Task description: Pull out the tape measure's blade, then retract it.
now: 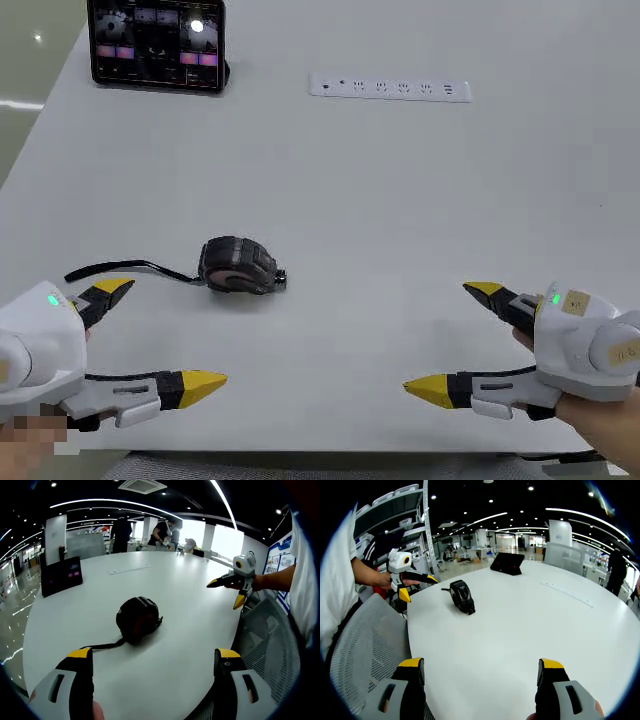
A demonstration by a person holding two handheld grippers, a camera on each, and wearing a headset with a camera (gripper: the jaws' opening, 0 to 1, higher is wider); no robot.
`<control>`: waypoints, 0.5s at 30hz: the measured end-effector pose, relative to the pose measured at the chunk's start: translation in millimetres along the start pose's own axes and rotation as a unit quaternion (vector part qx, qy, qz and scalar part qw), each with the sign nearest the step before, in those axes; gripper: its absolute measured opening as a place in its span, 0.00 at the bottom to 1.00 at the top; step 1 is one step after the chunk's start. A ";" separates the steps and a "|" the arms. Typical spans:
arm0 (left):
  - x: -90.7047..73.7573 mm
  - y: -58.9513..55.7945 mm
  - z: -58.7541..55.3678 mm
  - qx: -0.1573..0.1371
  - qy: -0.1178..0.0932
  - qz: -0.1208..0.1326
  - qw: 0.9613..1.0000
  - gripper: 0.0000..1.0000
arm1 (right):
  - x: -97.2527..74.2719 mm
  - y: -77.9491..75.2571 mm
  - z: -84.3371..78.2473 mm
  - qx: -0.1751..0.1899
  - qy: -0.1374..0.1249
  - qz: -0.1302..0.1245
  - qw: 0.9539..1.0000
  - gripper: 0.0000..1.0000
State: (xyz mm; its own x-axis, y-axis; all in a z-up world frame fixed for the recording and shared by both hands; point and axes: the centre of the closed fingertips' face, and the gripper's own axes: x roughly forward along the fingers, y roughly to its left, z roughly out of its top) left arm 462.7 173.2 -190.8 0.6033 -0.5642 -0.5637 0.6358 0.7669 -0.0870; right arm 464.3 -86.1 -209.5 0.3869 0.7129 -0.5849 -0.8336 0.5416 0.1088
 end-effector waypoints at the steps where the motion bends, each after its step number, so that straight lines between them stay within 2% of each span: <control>1: -0.1 -1.0 -1.1 0.001 0.003 -0.002 1.000 0.99 | -0.2 0.2 -0.1 0.000 0.000 0.000 1.000 0.93; 7: -1.0 -2.3 -2.9 0.011 0.007 -0.003 1.000 0.99 | -1.5 1.5 -1.4 0.001 0.001 -0.002 1.000 0.93; 9: -2.0 -0.2 -2.1 0.021 0.003 0.005 1.000 0.99 | -1.7 1.6 -1.4 0.002 0.001 -0.002 1.000 0.93; 12: -3.3 -0.3 0.6 0.011 -0.006 0.001 1.000 0.99 | -2.3 1.7 -1.8 0.002 0.002 -0.003 1.000 0.93; 14: -3.6 1.3 -0.2 0.017 -0.002 0.005 1.000 0.99 | -2.4 1.7 -1.9 0.003 0.002 -0.003 1.000 0.93; 15: -3.5 -0.8 0.3 0.011 -0.004 -0.002 1.000 0.99 | -2.6 1.4 -2.1 0.003 0.002 -0.004 1.000 0.93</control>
State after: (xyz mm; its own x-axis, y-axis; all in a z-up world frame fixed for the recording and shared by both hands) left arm 460.2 174.4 -188.6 0.6037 -0.5698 -0.5575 0.6492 0.7573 -0.0711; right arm 461.4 -88.1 -209.5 0.3915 0.7072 -0.5887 -0.8284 0.5494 0.1091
